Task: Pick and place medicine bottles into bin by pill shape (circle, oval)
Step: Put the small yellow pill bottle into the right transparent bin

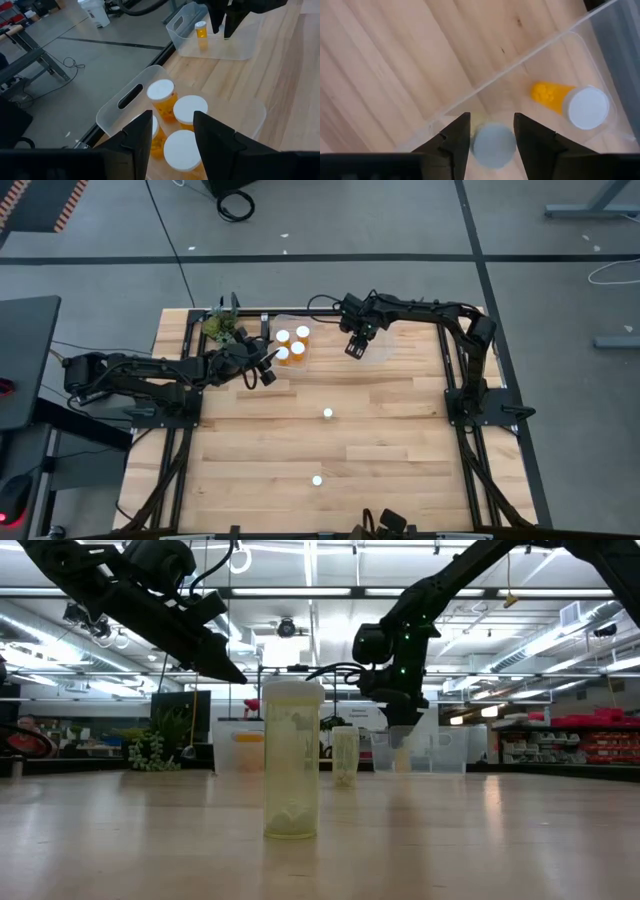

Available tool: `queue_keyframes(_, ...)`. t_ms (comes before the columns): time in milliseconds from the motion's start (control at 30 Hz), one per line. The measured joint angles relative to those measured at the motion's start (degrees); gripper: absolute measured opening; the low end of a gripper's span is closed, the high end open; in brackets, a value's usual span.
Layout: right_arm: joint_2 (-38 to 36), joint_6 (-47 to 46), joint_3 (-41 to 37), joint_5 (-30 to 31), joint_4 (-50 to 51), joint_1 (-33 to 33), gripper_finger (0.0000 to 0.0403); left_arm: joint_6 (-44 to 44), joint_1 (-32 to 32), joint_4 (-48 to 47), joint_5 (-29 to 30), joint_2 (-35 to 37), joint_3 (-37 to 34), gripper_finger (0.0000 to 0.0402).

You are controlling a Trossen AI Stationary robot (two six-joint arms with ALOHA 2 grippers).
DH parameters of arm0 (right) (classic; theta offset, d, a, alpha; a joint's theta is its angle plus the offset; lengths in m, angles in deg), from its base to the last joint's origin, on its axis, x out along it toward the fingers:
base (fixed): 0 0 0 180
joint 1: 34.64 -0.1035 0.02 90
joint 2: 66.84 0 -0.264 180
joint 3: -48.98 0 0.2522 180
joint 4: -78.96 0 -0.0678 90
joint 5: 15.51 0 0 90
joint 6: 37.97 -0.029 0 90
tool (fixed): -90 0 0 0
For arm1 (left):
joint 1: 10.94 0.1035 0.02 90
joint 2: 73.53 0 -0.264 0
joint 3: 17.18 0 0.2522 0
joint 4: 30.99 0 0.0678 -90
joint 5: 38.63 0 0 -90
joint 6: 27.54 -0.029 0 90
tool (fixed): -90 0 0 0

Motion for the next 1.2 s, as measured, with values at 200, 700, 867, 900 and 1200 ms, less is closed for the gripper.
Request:
queue_keyframes(200, 0.0, 0.01, 0.0, 0.0, -0.2, -0.02, 0.0176, 0.0, 0.0, 0.0, 0.02, 0.0, 0.0, 0.0155)
queue_keyframes(700, 0.04, -0.24, 2.67, 0.95, 1.01, -0.07, 0.019, 0.02, 0.0, -0.26, 0.02, 0.0, 0.0, 0.0157)
queue_keyframes(867, -1.09, -0.2, 2.84, 2.07, 1.01, -0.22, 0.019, 0.04, -0.02, -0.28, 0.0, 0.0, 0.0, 0.0155)
queue_keyframes(900, -1.67, -0.2, 2.84, 2.47, 1.22, -0.29, 0.019, 0.04, 0.0, -0.32, 0.02, 0.01, -0.02, 0.0154)
queue_keyframes(1200, -7.19, -0.2, 2.93, 3.13, -0.5, -3.61, 0.019, 0.22, 0.0, -0.33, 0.02, 0.0, 0.0, 0.0154)
